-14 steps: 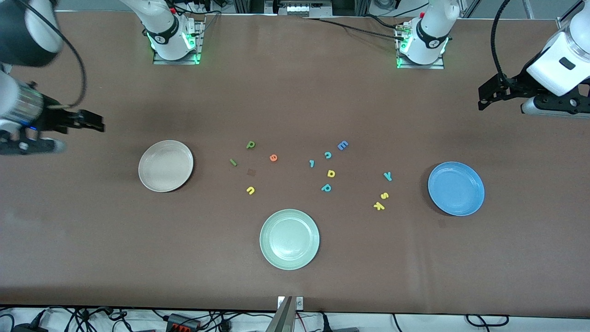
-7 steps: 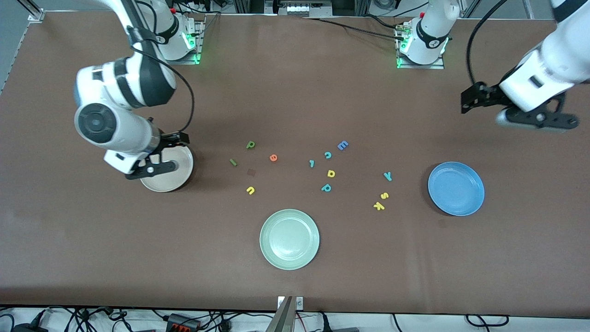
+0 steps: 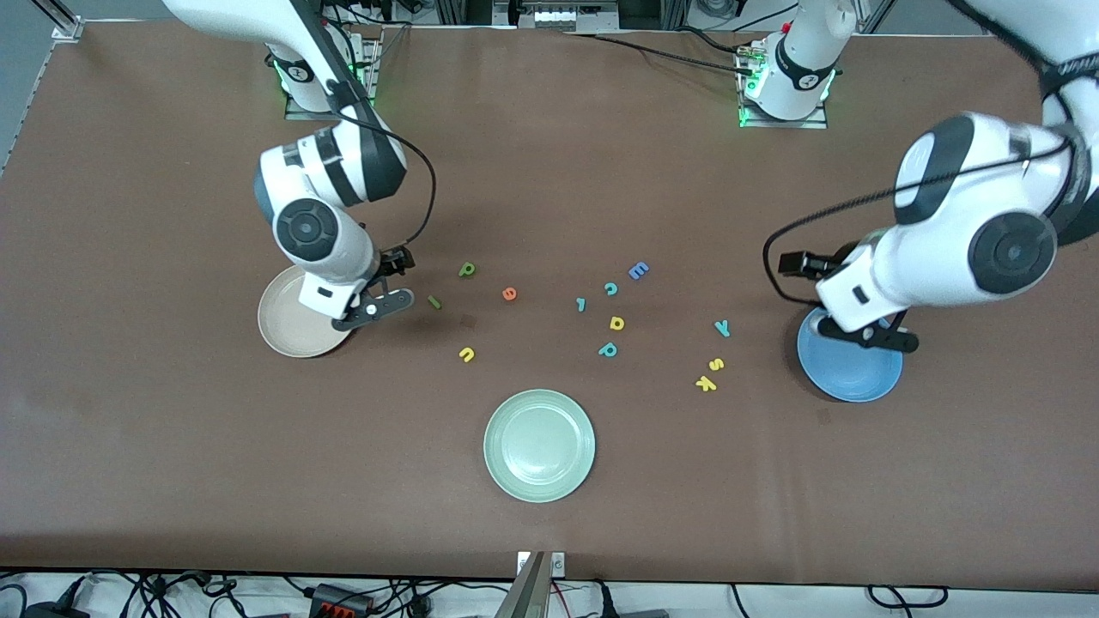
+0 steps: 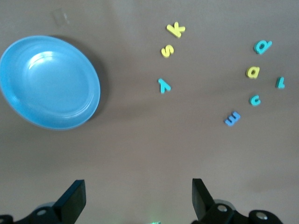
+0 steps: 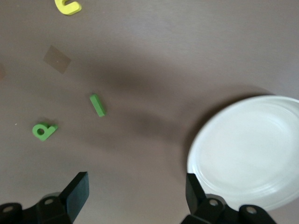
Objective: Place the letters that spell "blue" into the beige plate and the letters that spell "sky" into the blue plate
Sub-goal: 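Grasp the green l with the right gripper while the left gripper reaches yellow s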
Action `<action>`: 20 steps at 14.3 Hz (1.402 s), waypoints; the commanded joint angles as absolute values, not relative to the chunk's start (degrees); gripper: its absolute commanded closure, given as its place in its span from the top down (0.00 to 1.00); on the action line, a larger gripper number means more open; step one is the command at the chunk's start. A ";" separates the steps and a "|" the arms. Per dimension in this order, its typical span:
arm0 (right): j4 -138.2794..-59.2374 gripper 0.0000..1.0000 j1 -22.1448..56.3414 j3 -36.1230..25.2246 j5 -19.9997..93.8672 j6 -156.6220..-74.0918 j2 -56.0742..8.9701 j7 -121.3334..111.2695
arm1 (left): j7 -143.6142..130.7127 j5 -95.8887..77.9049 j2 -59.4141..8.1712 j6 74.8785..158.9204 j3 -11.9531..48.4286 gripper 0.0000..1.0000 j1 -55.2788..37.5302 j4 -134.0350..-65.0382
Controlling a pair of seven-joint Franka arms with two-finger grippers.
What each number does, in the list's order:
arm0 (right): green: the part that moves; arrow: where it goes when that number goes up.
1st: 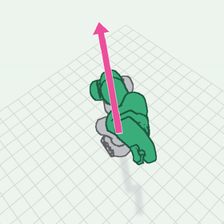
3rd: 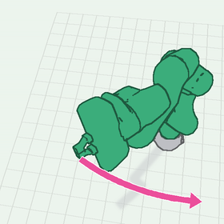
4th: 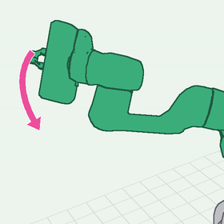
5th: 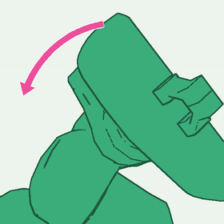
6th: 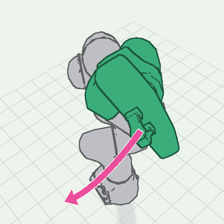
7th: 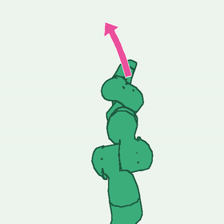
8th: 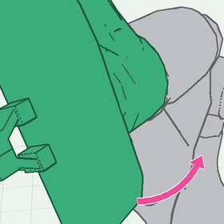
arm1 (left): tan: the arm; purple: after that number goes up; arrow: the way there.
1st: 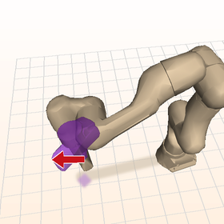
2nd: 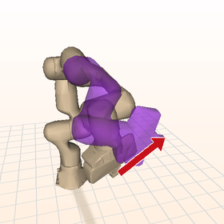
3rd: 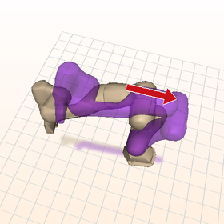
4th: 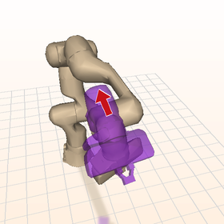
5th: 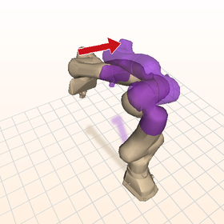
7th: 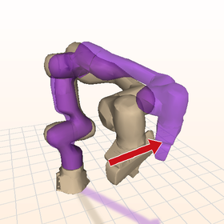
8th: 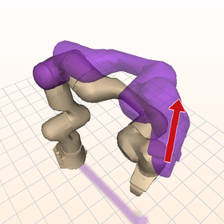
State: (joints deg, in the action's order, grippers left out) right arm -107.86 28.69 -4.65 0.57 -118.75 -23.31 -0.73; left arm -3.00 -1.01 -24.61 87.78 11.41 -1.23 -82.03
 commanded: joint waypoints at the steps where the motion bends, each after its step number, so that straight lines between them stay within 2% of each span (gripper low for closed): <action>1: -107.84 0.91 30.93 -5.10 1.49 -124.17 -27.06 -2.37 | -2.46 -0.44 -34.60 88.75 11.43 1.00 -1.58 -71.47; 4: -107.84 0.87 32.52 -4.75 1.49 -130.41 -30.57 -2.37 | -2.29 -0.09 -38.05 96.40 11.51 1.00 -2.19 -72.41; 5: -107.75 0.81 32.69 -4.40 1.49 -132.34 -31.54 -2.29 | -2.29 0.09 -39.01 99.11 11.43 1.00 -2.89 -72.86; 6: -107.75 0.80 32.70 -4.39 1.49 -133.58 -32.34 -2.20 | -2.37 1.05 -39.72 102.01 11.43 1.00 -3.86 -73.30; 9: -107.40 0.68 32.70 -4.31 1.49 -134.65 -33.66 -2.20 | -2.28 15.85 -40.25 107.30 11.51 0.99 -9.91 -80.04; 10: -107.32 0.64 32.87 -4.31 1.41 -134.65 -33.75 -2.28 | -2.37 18.69 -39.91 107.58 11.51 0.92 -11.41 -82.07; 12: -107.23 0.59 33.13 -4.31 1.41 -135.17 -33.92 -2.11 | -2.29 18.72 -39.64 107.67 11.60 0.89 -10.73 -83.41; 14: -107.23 0.59 33.22 -4.31 1.41 -136.14 -34.45 -1.93 | -2.11 18.37 -39.90 108.19 12.91 0.86 -8.54 -84.46; 19: -107.14 0.55 33.84 -4.31 1.49 -137.81 -34.98 -1.67 | 3.34 18.11 -39.73 124.77 15.81 0.86 -3.35 -94.11; 20: -107.14 0.49 33.84 -4.31 1.49 -137.81 -34.98 -1.67 | 3.34 18.11 -39.73 127.59 18.17 0.86 -0.73 -95.52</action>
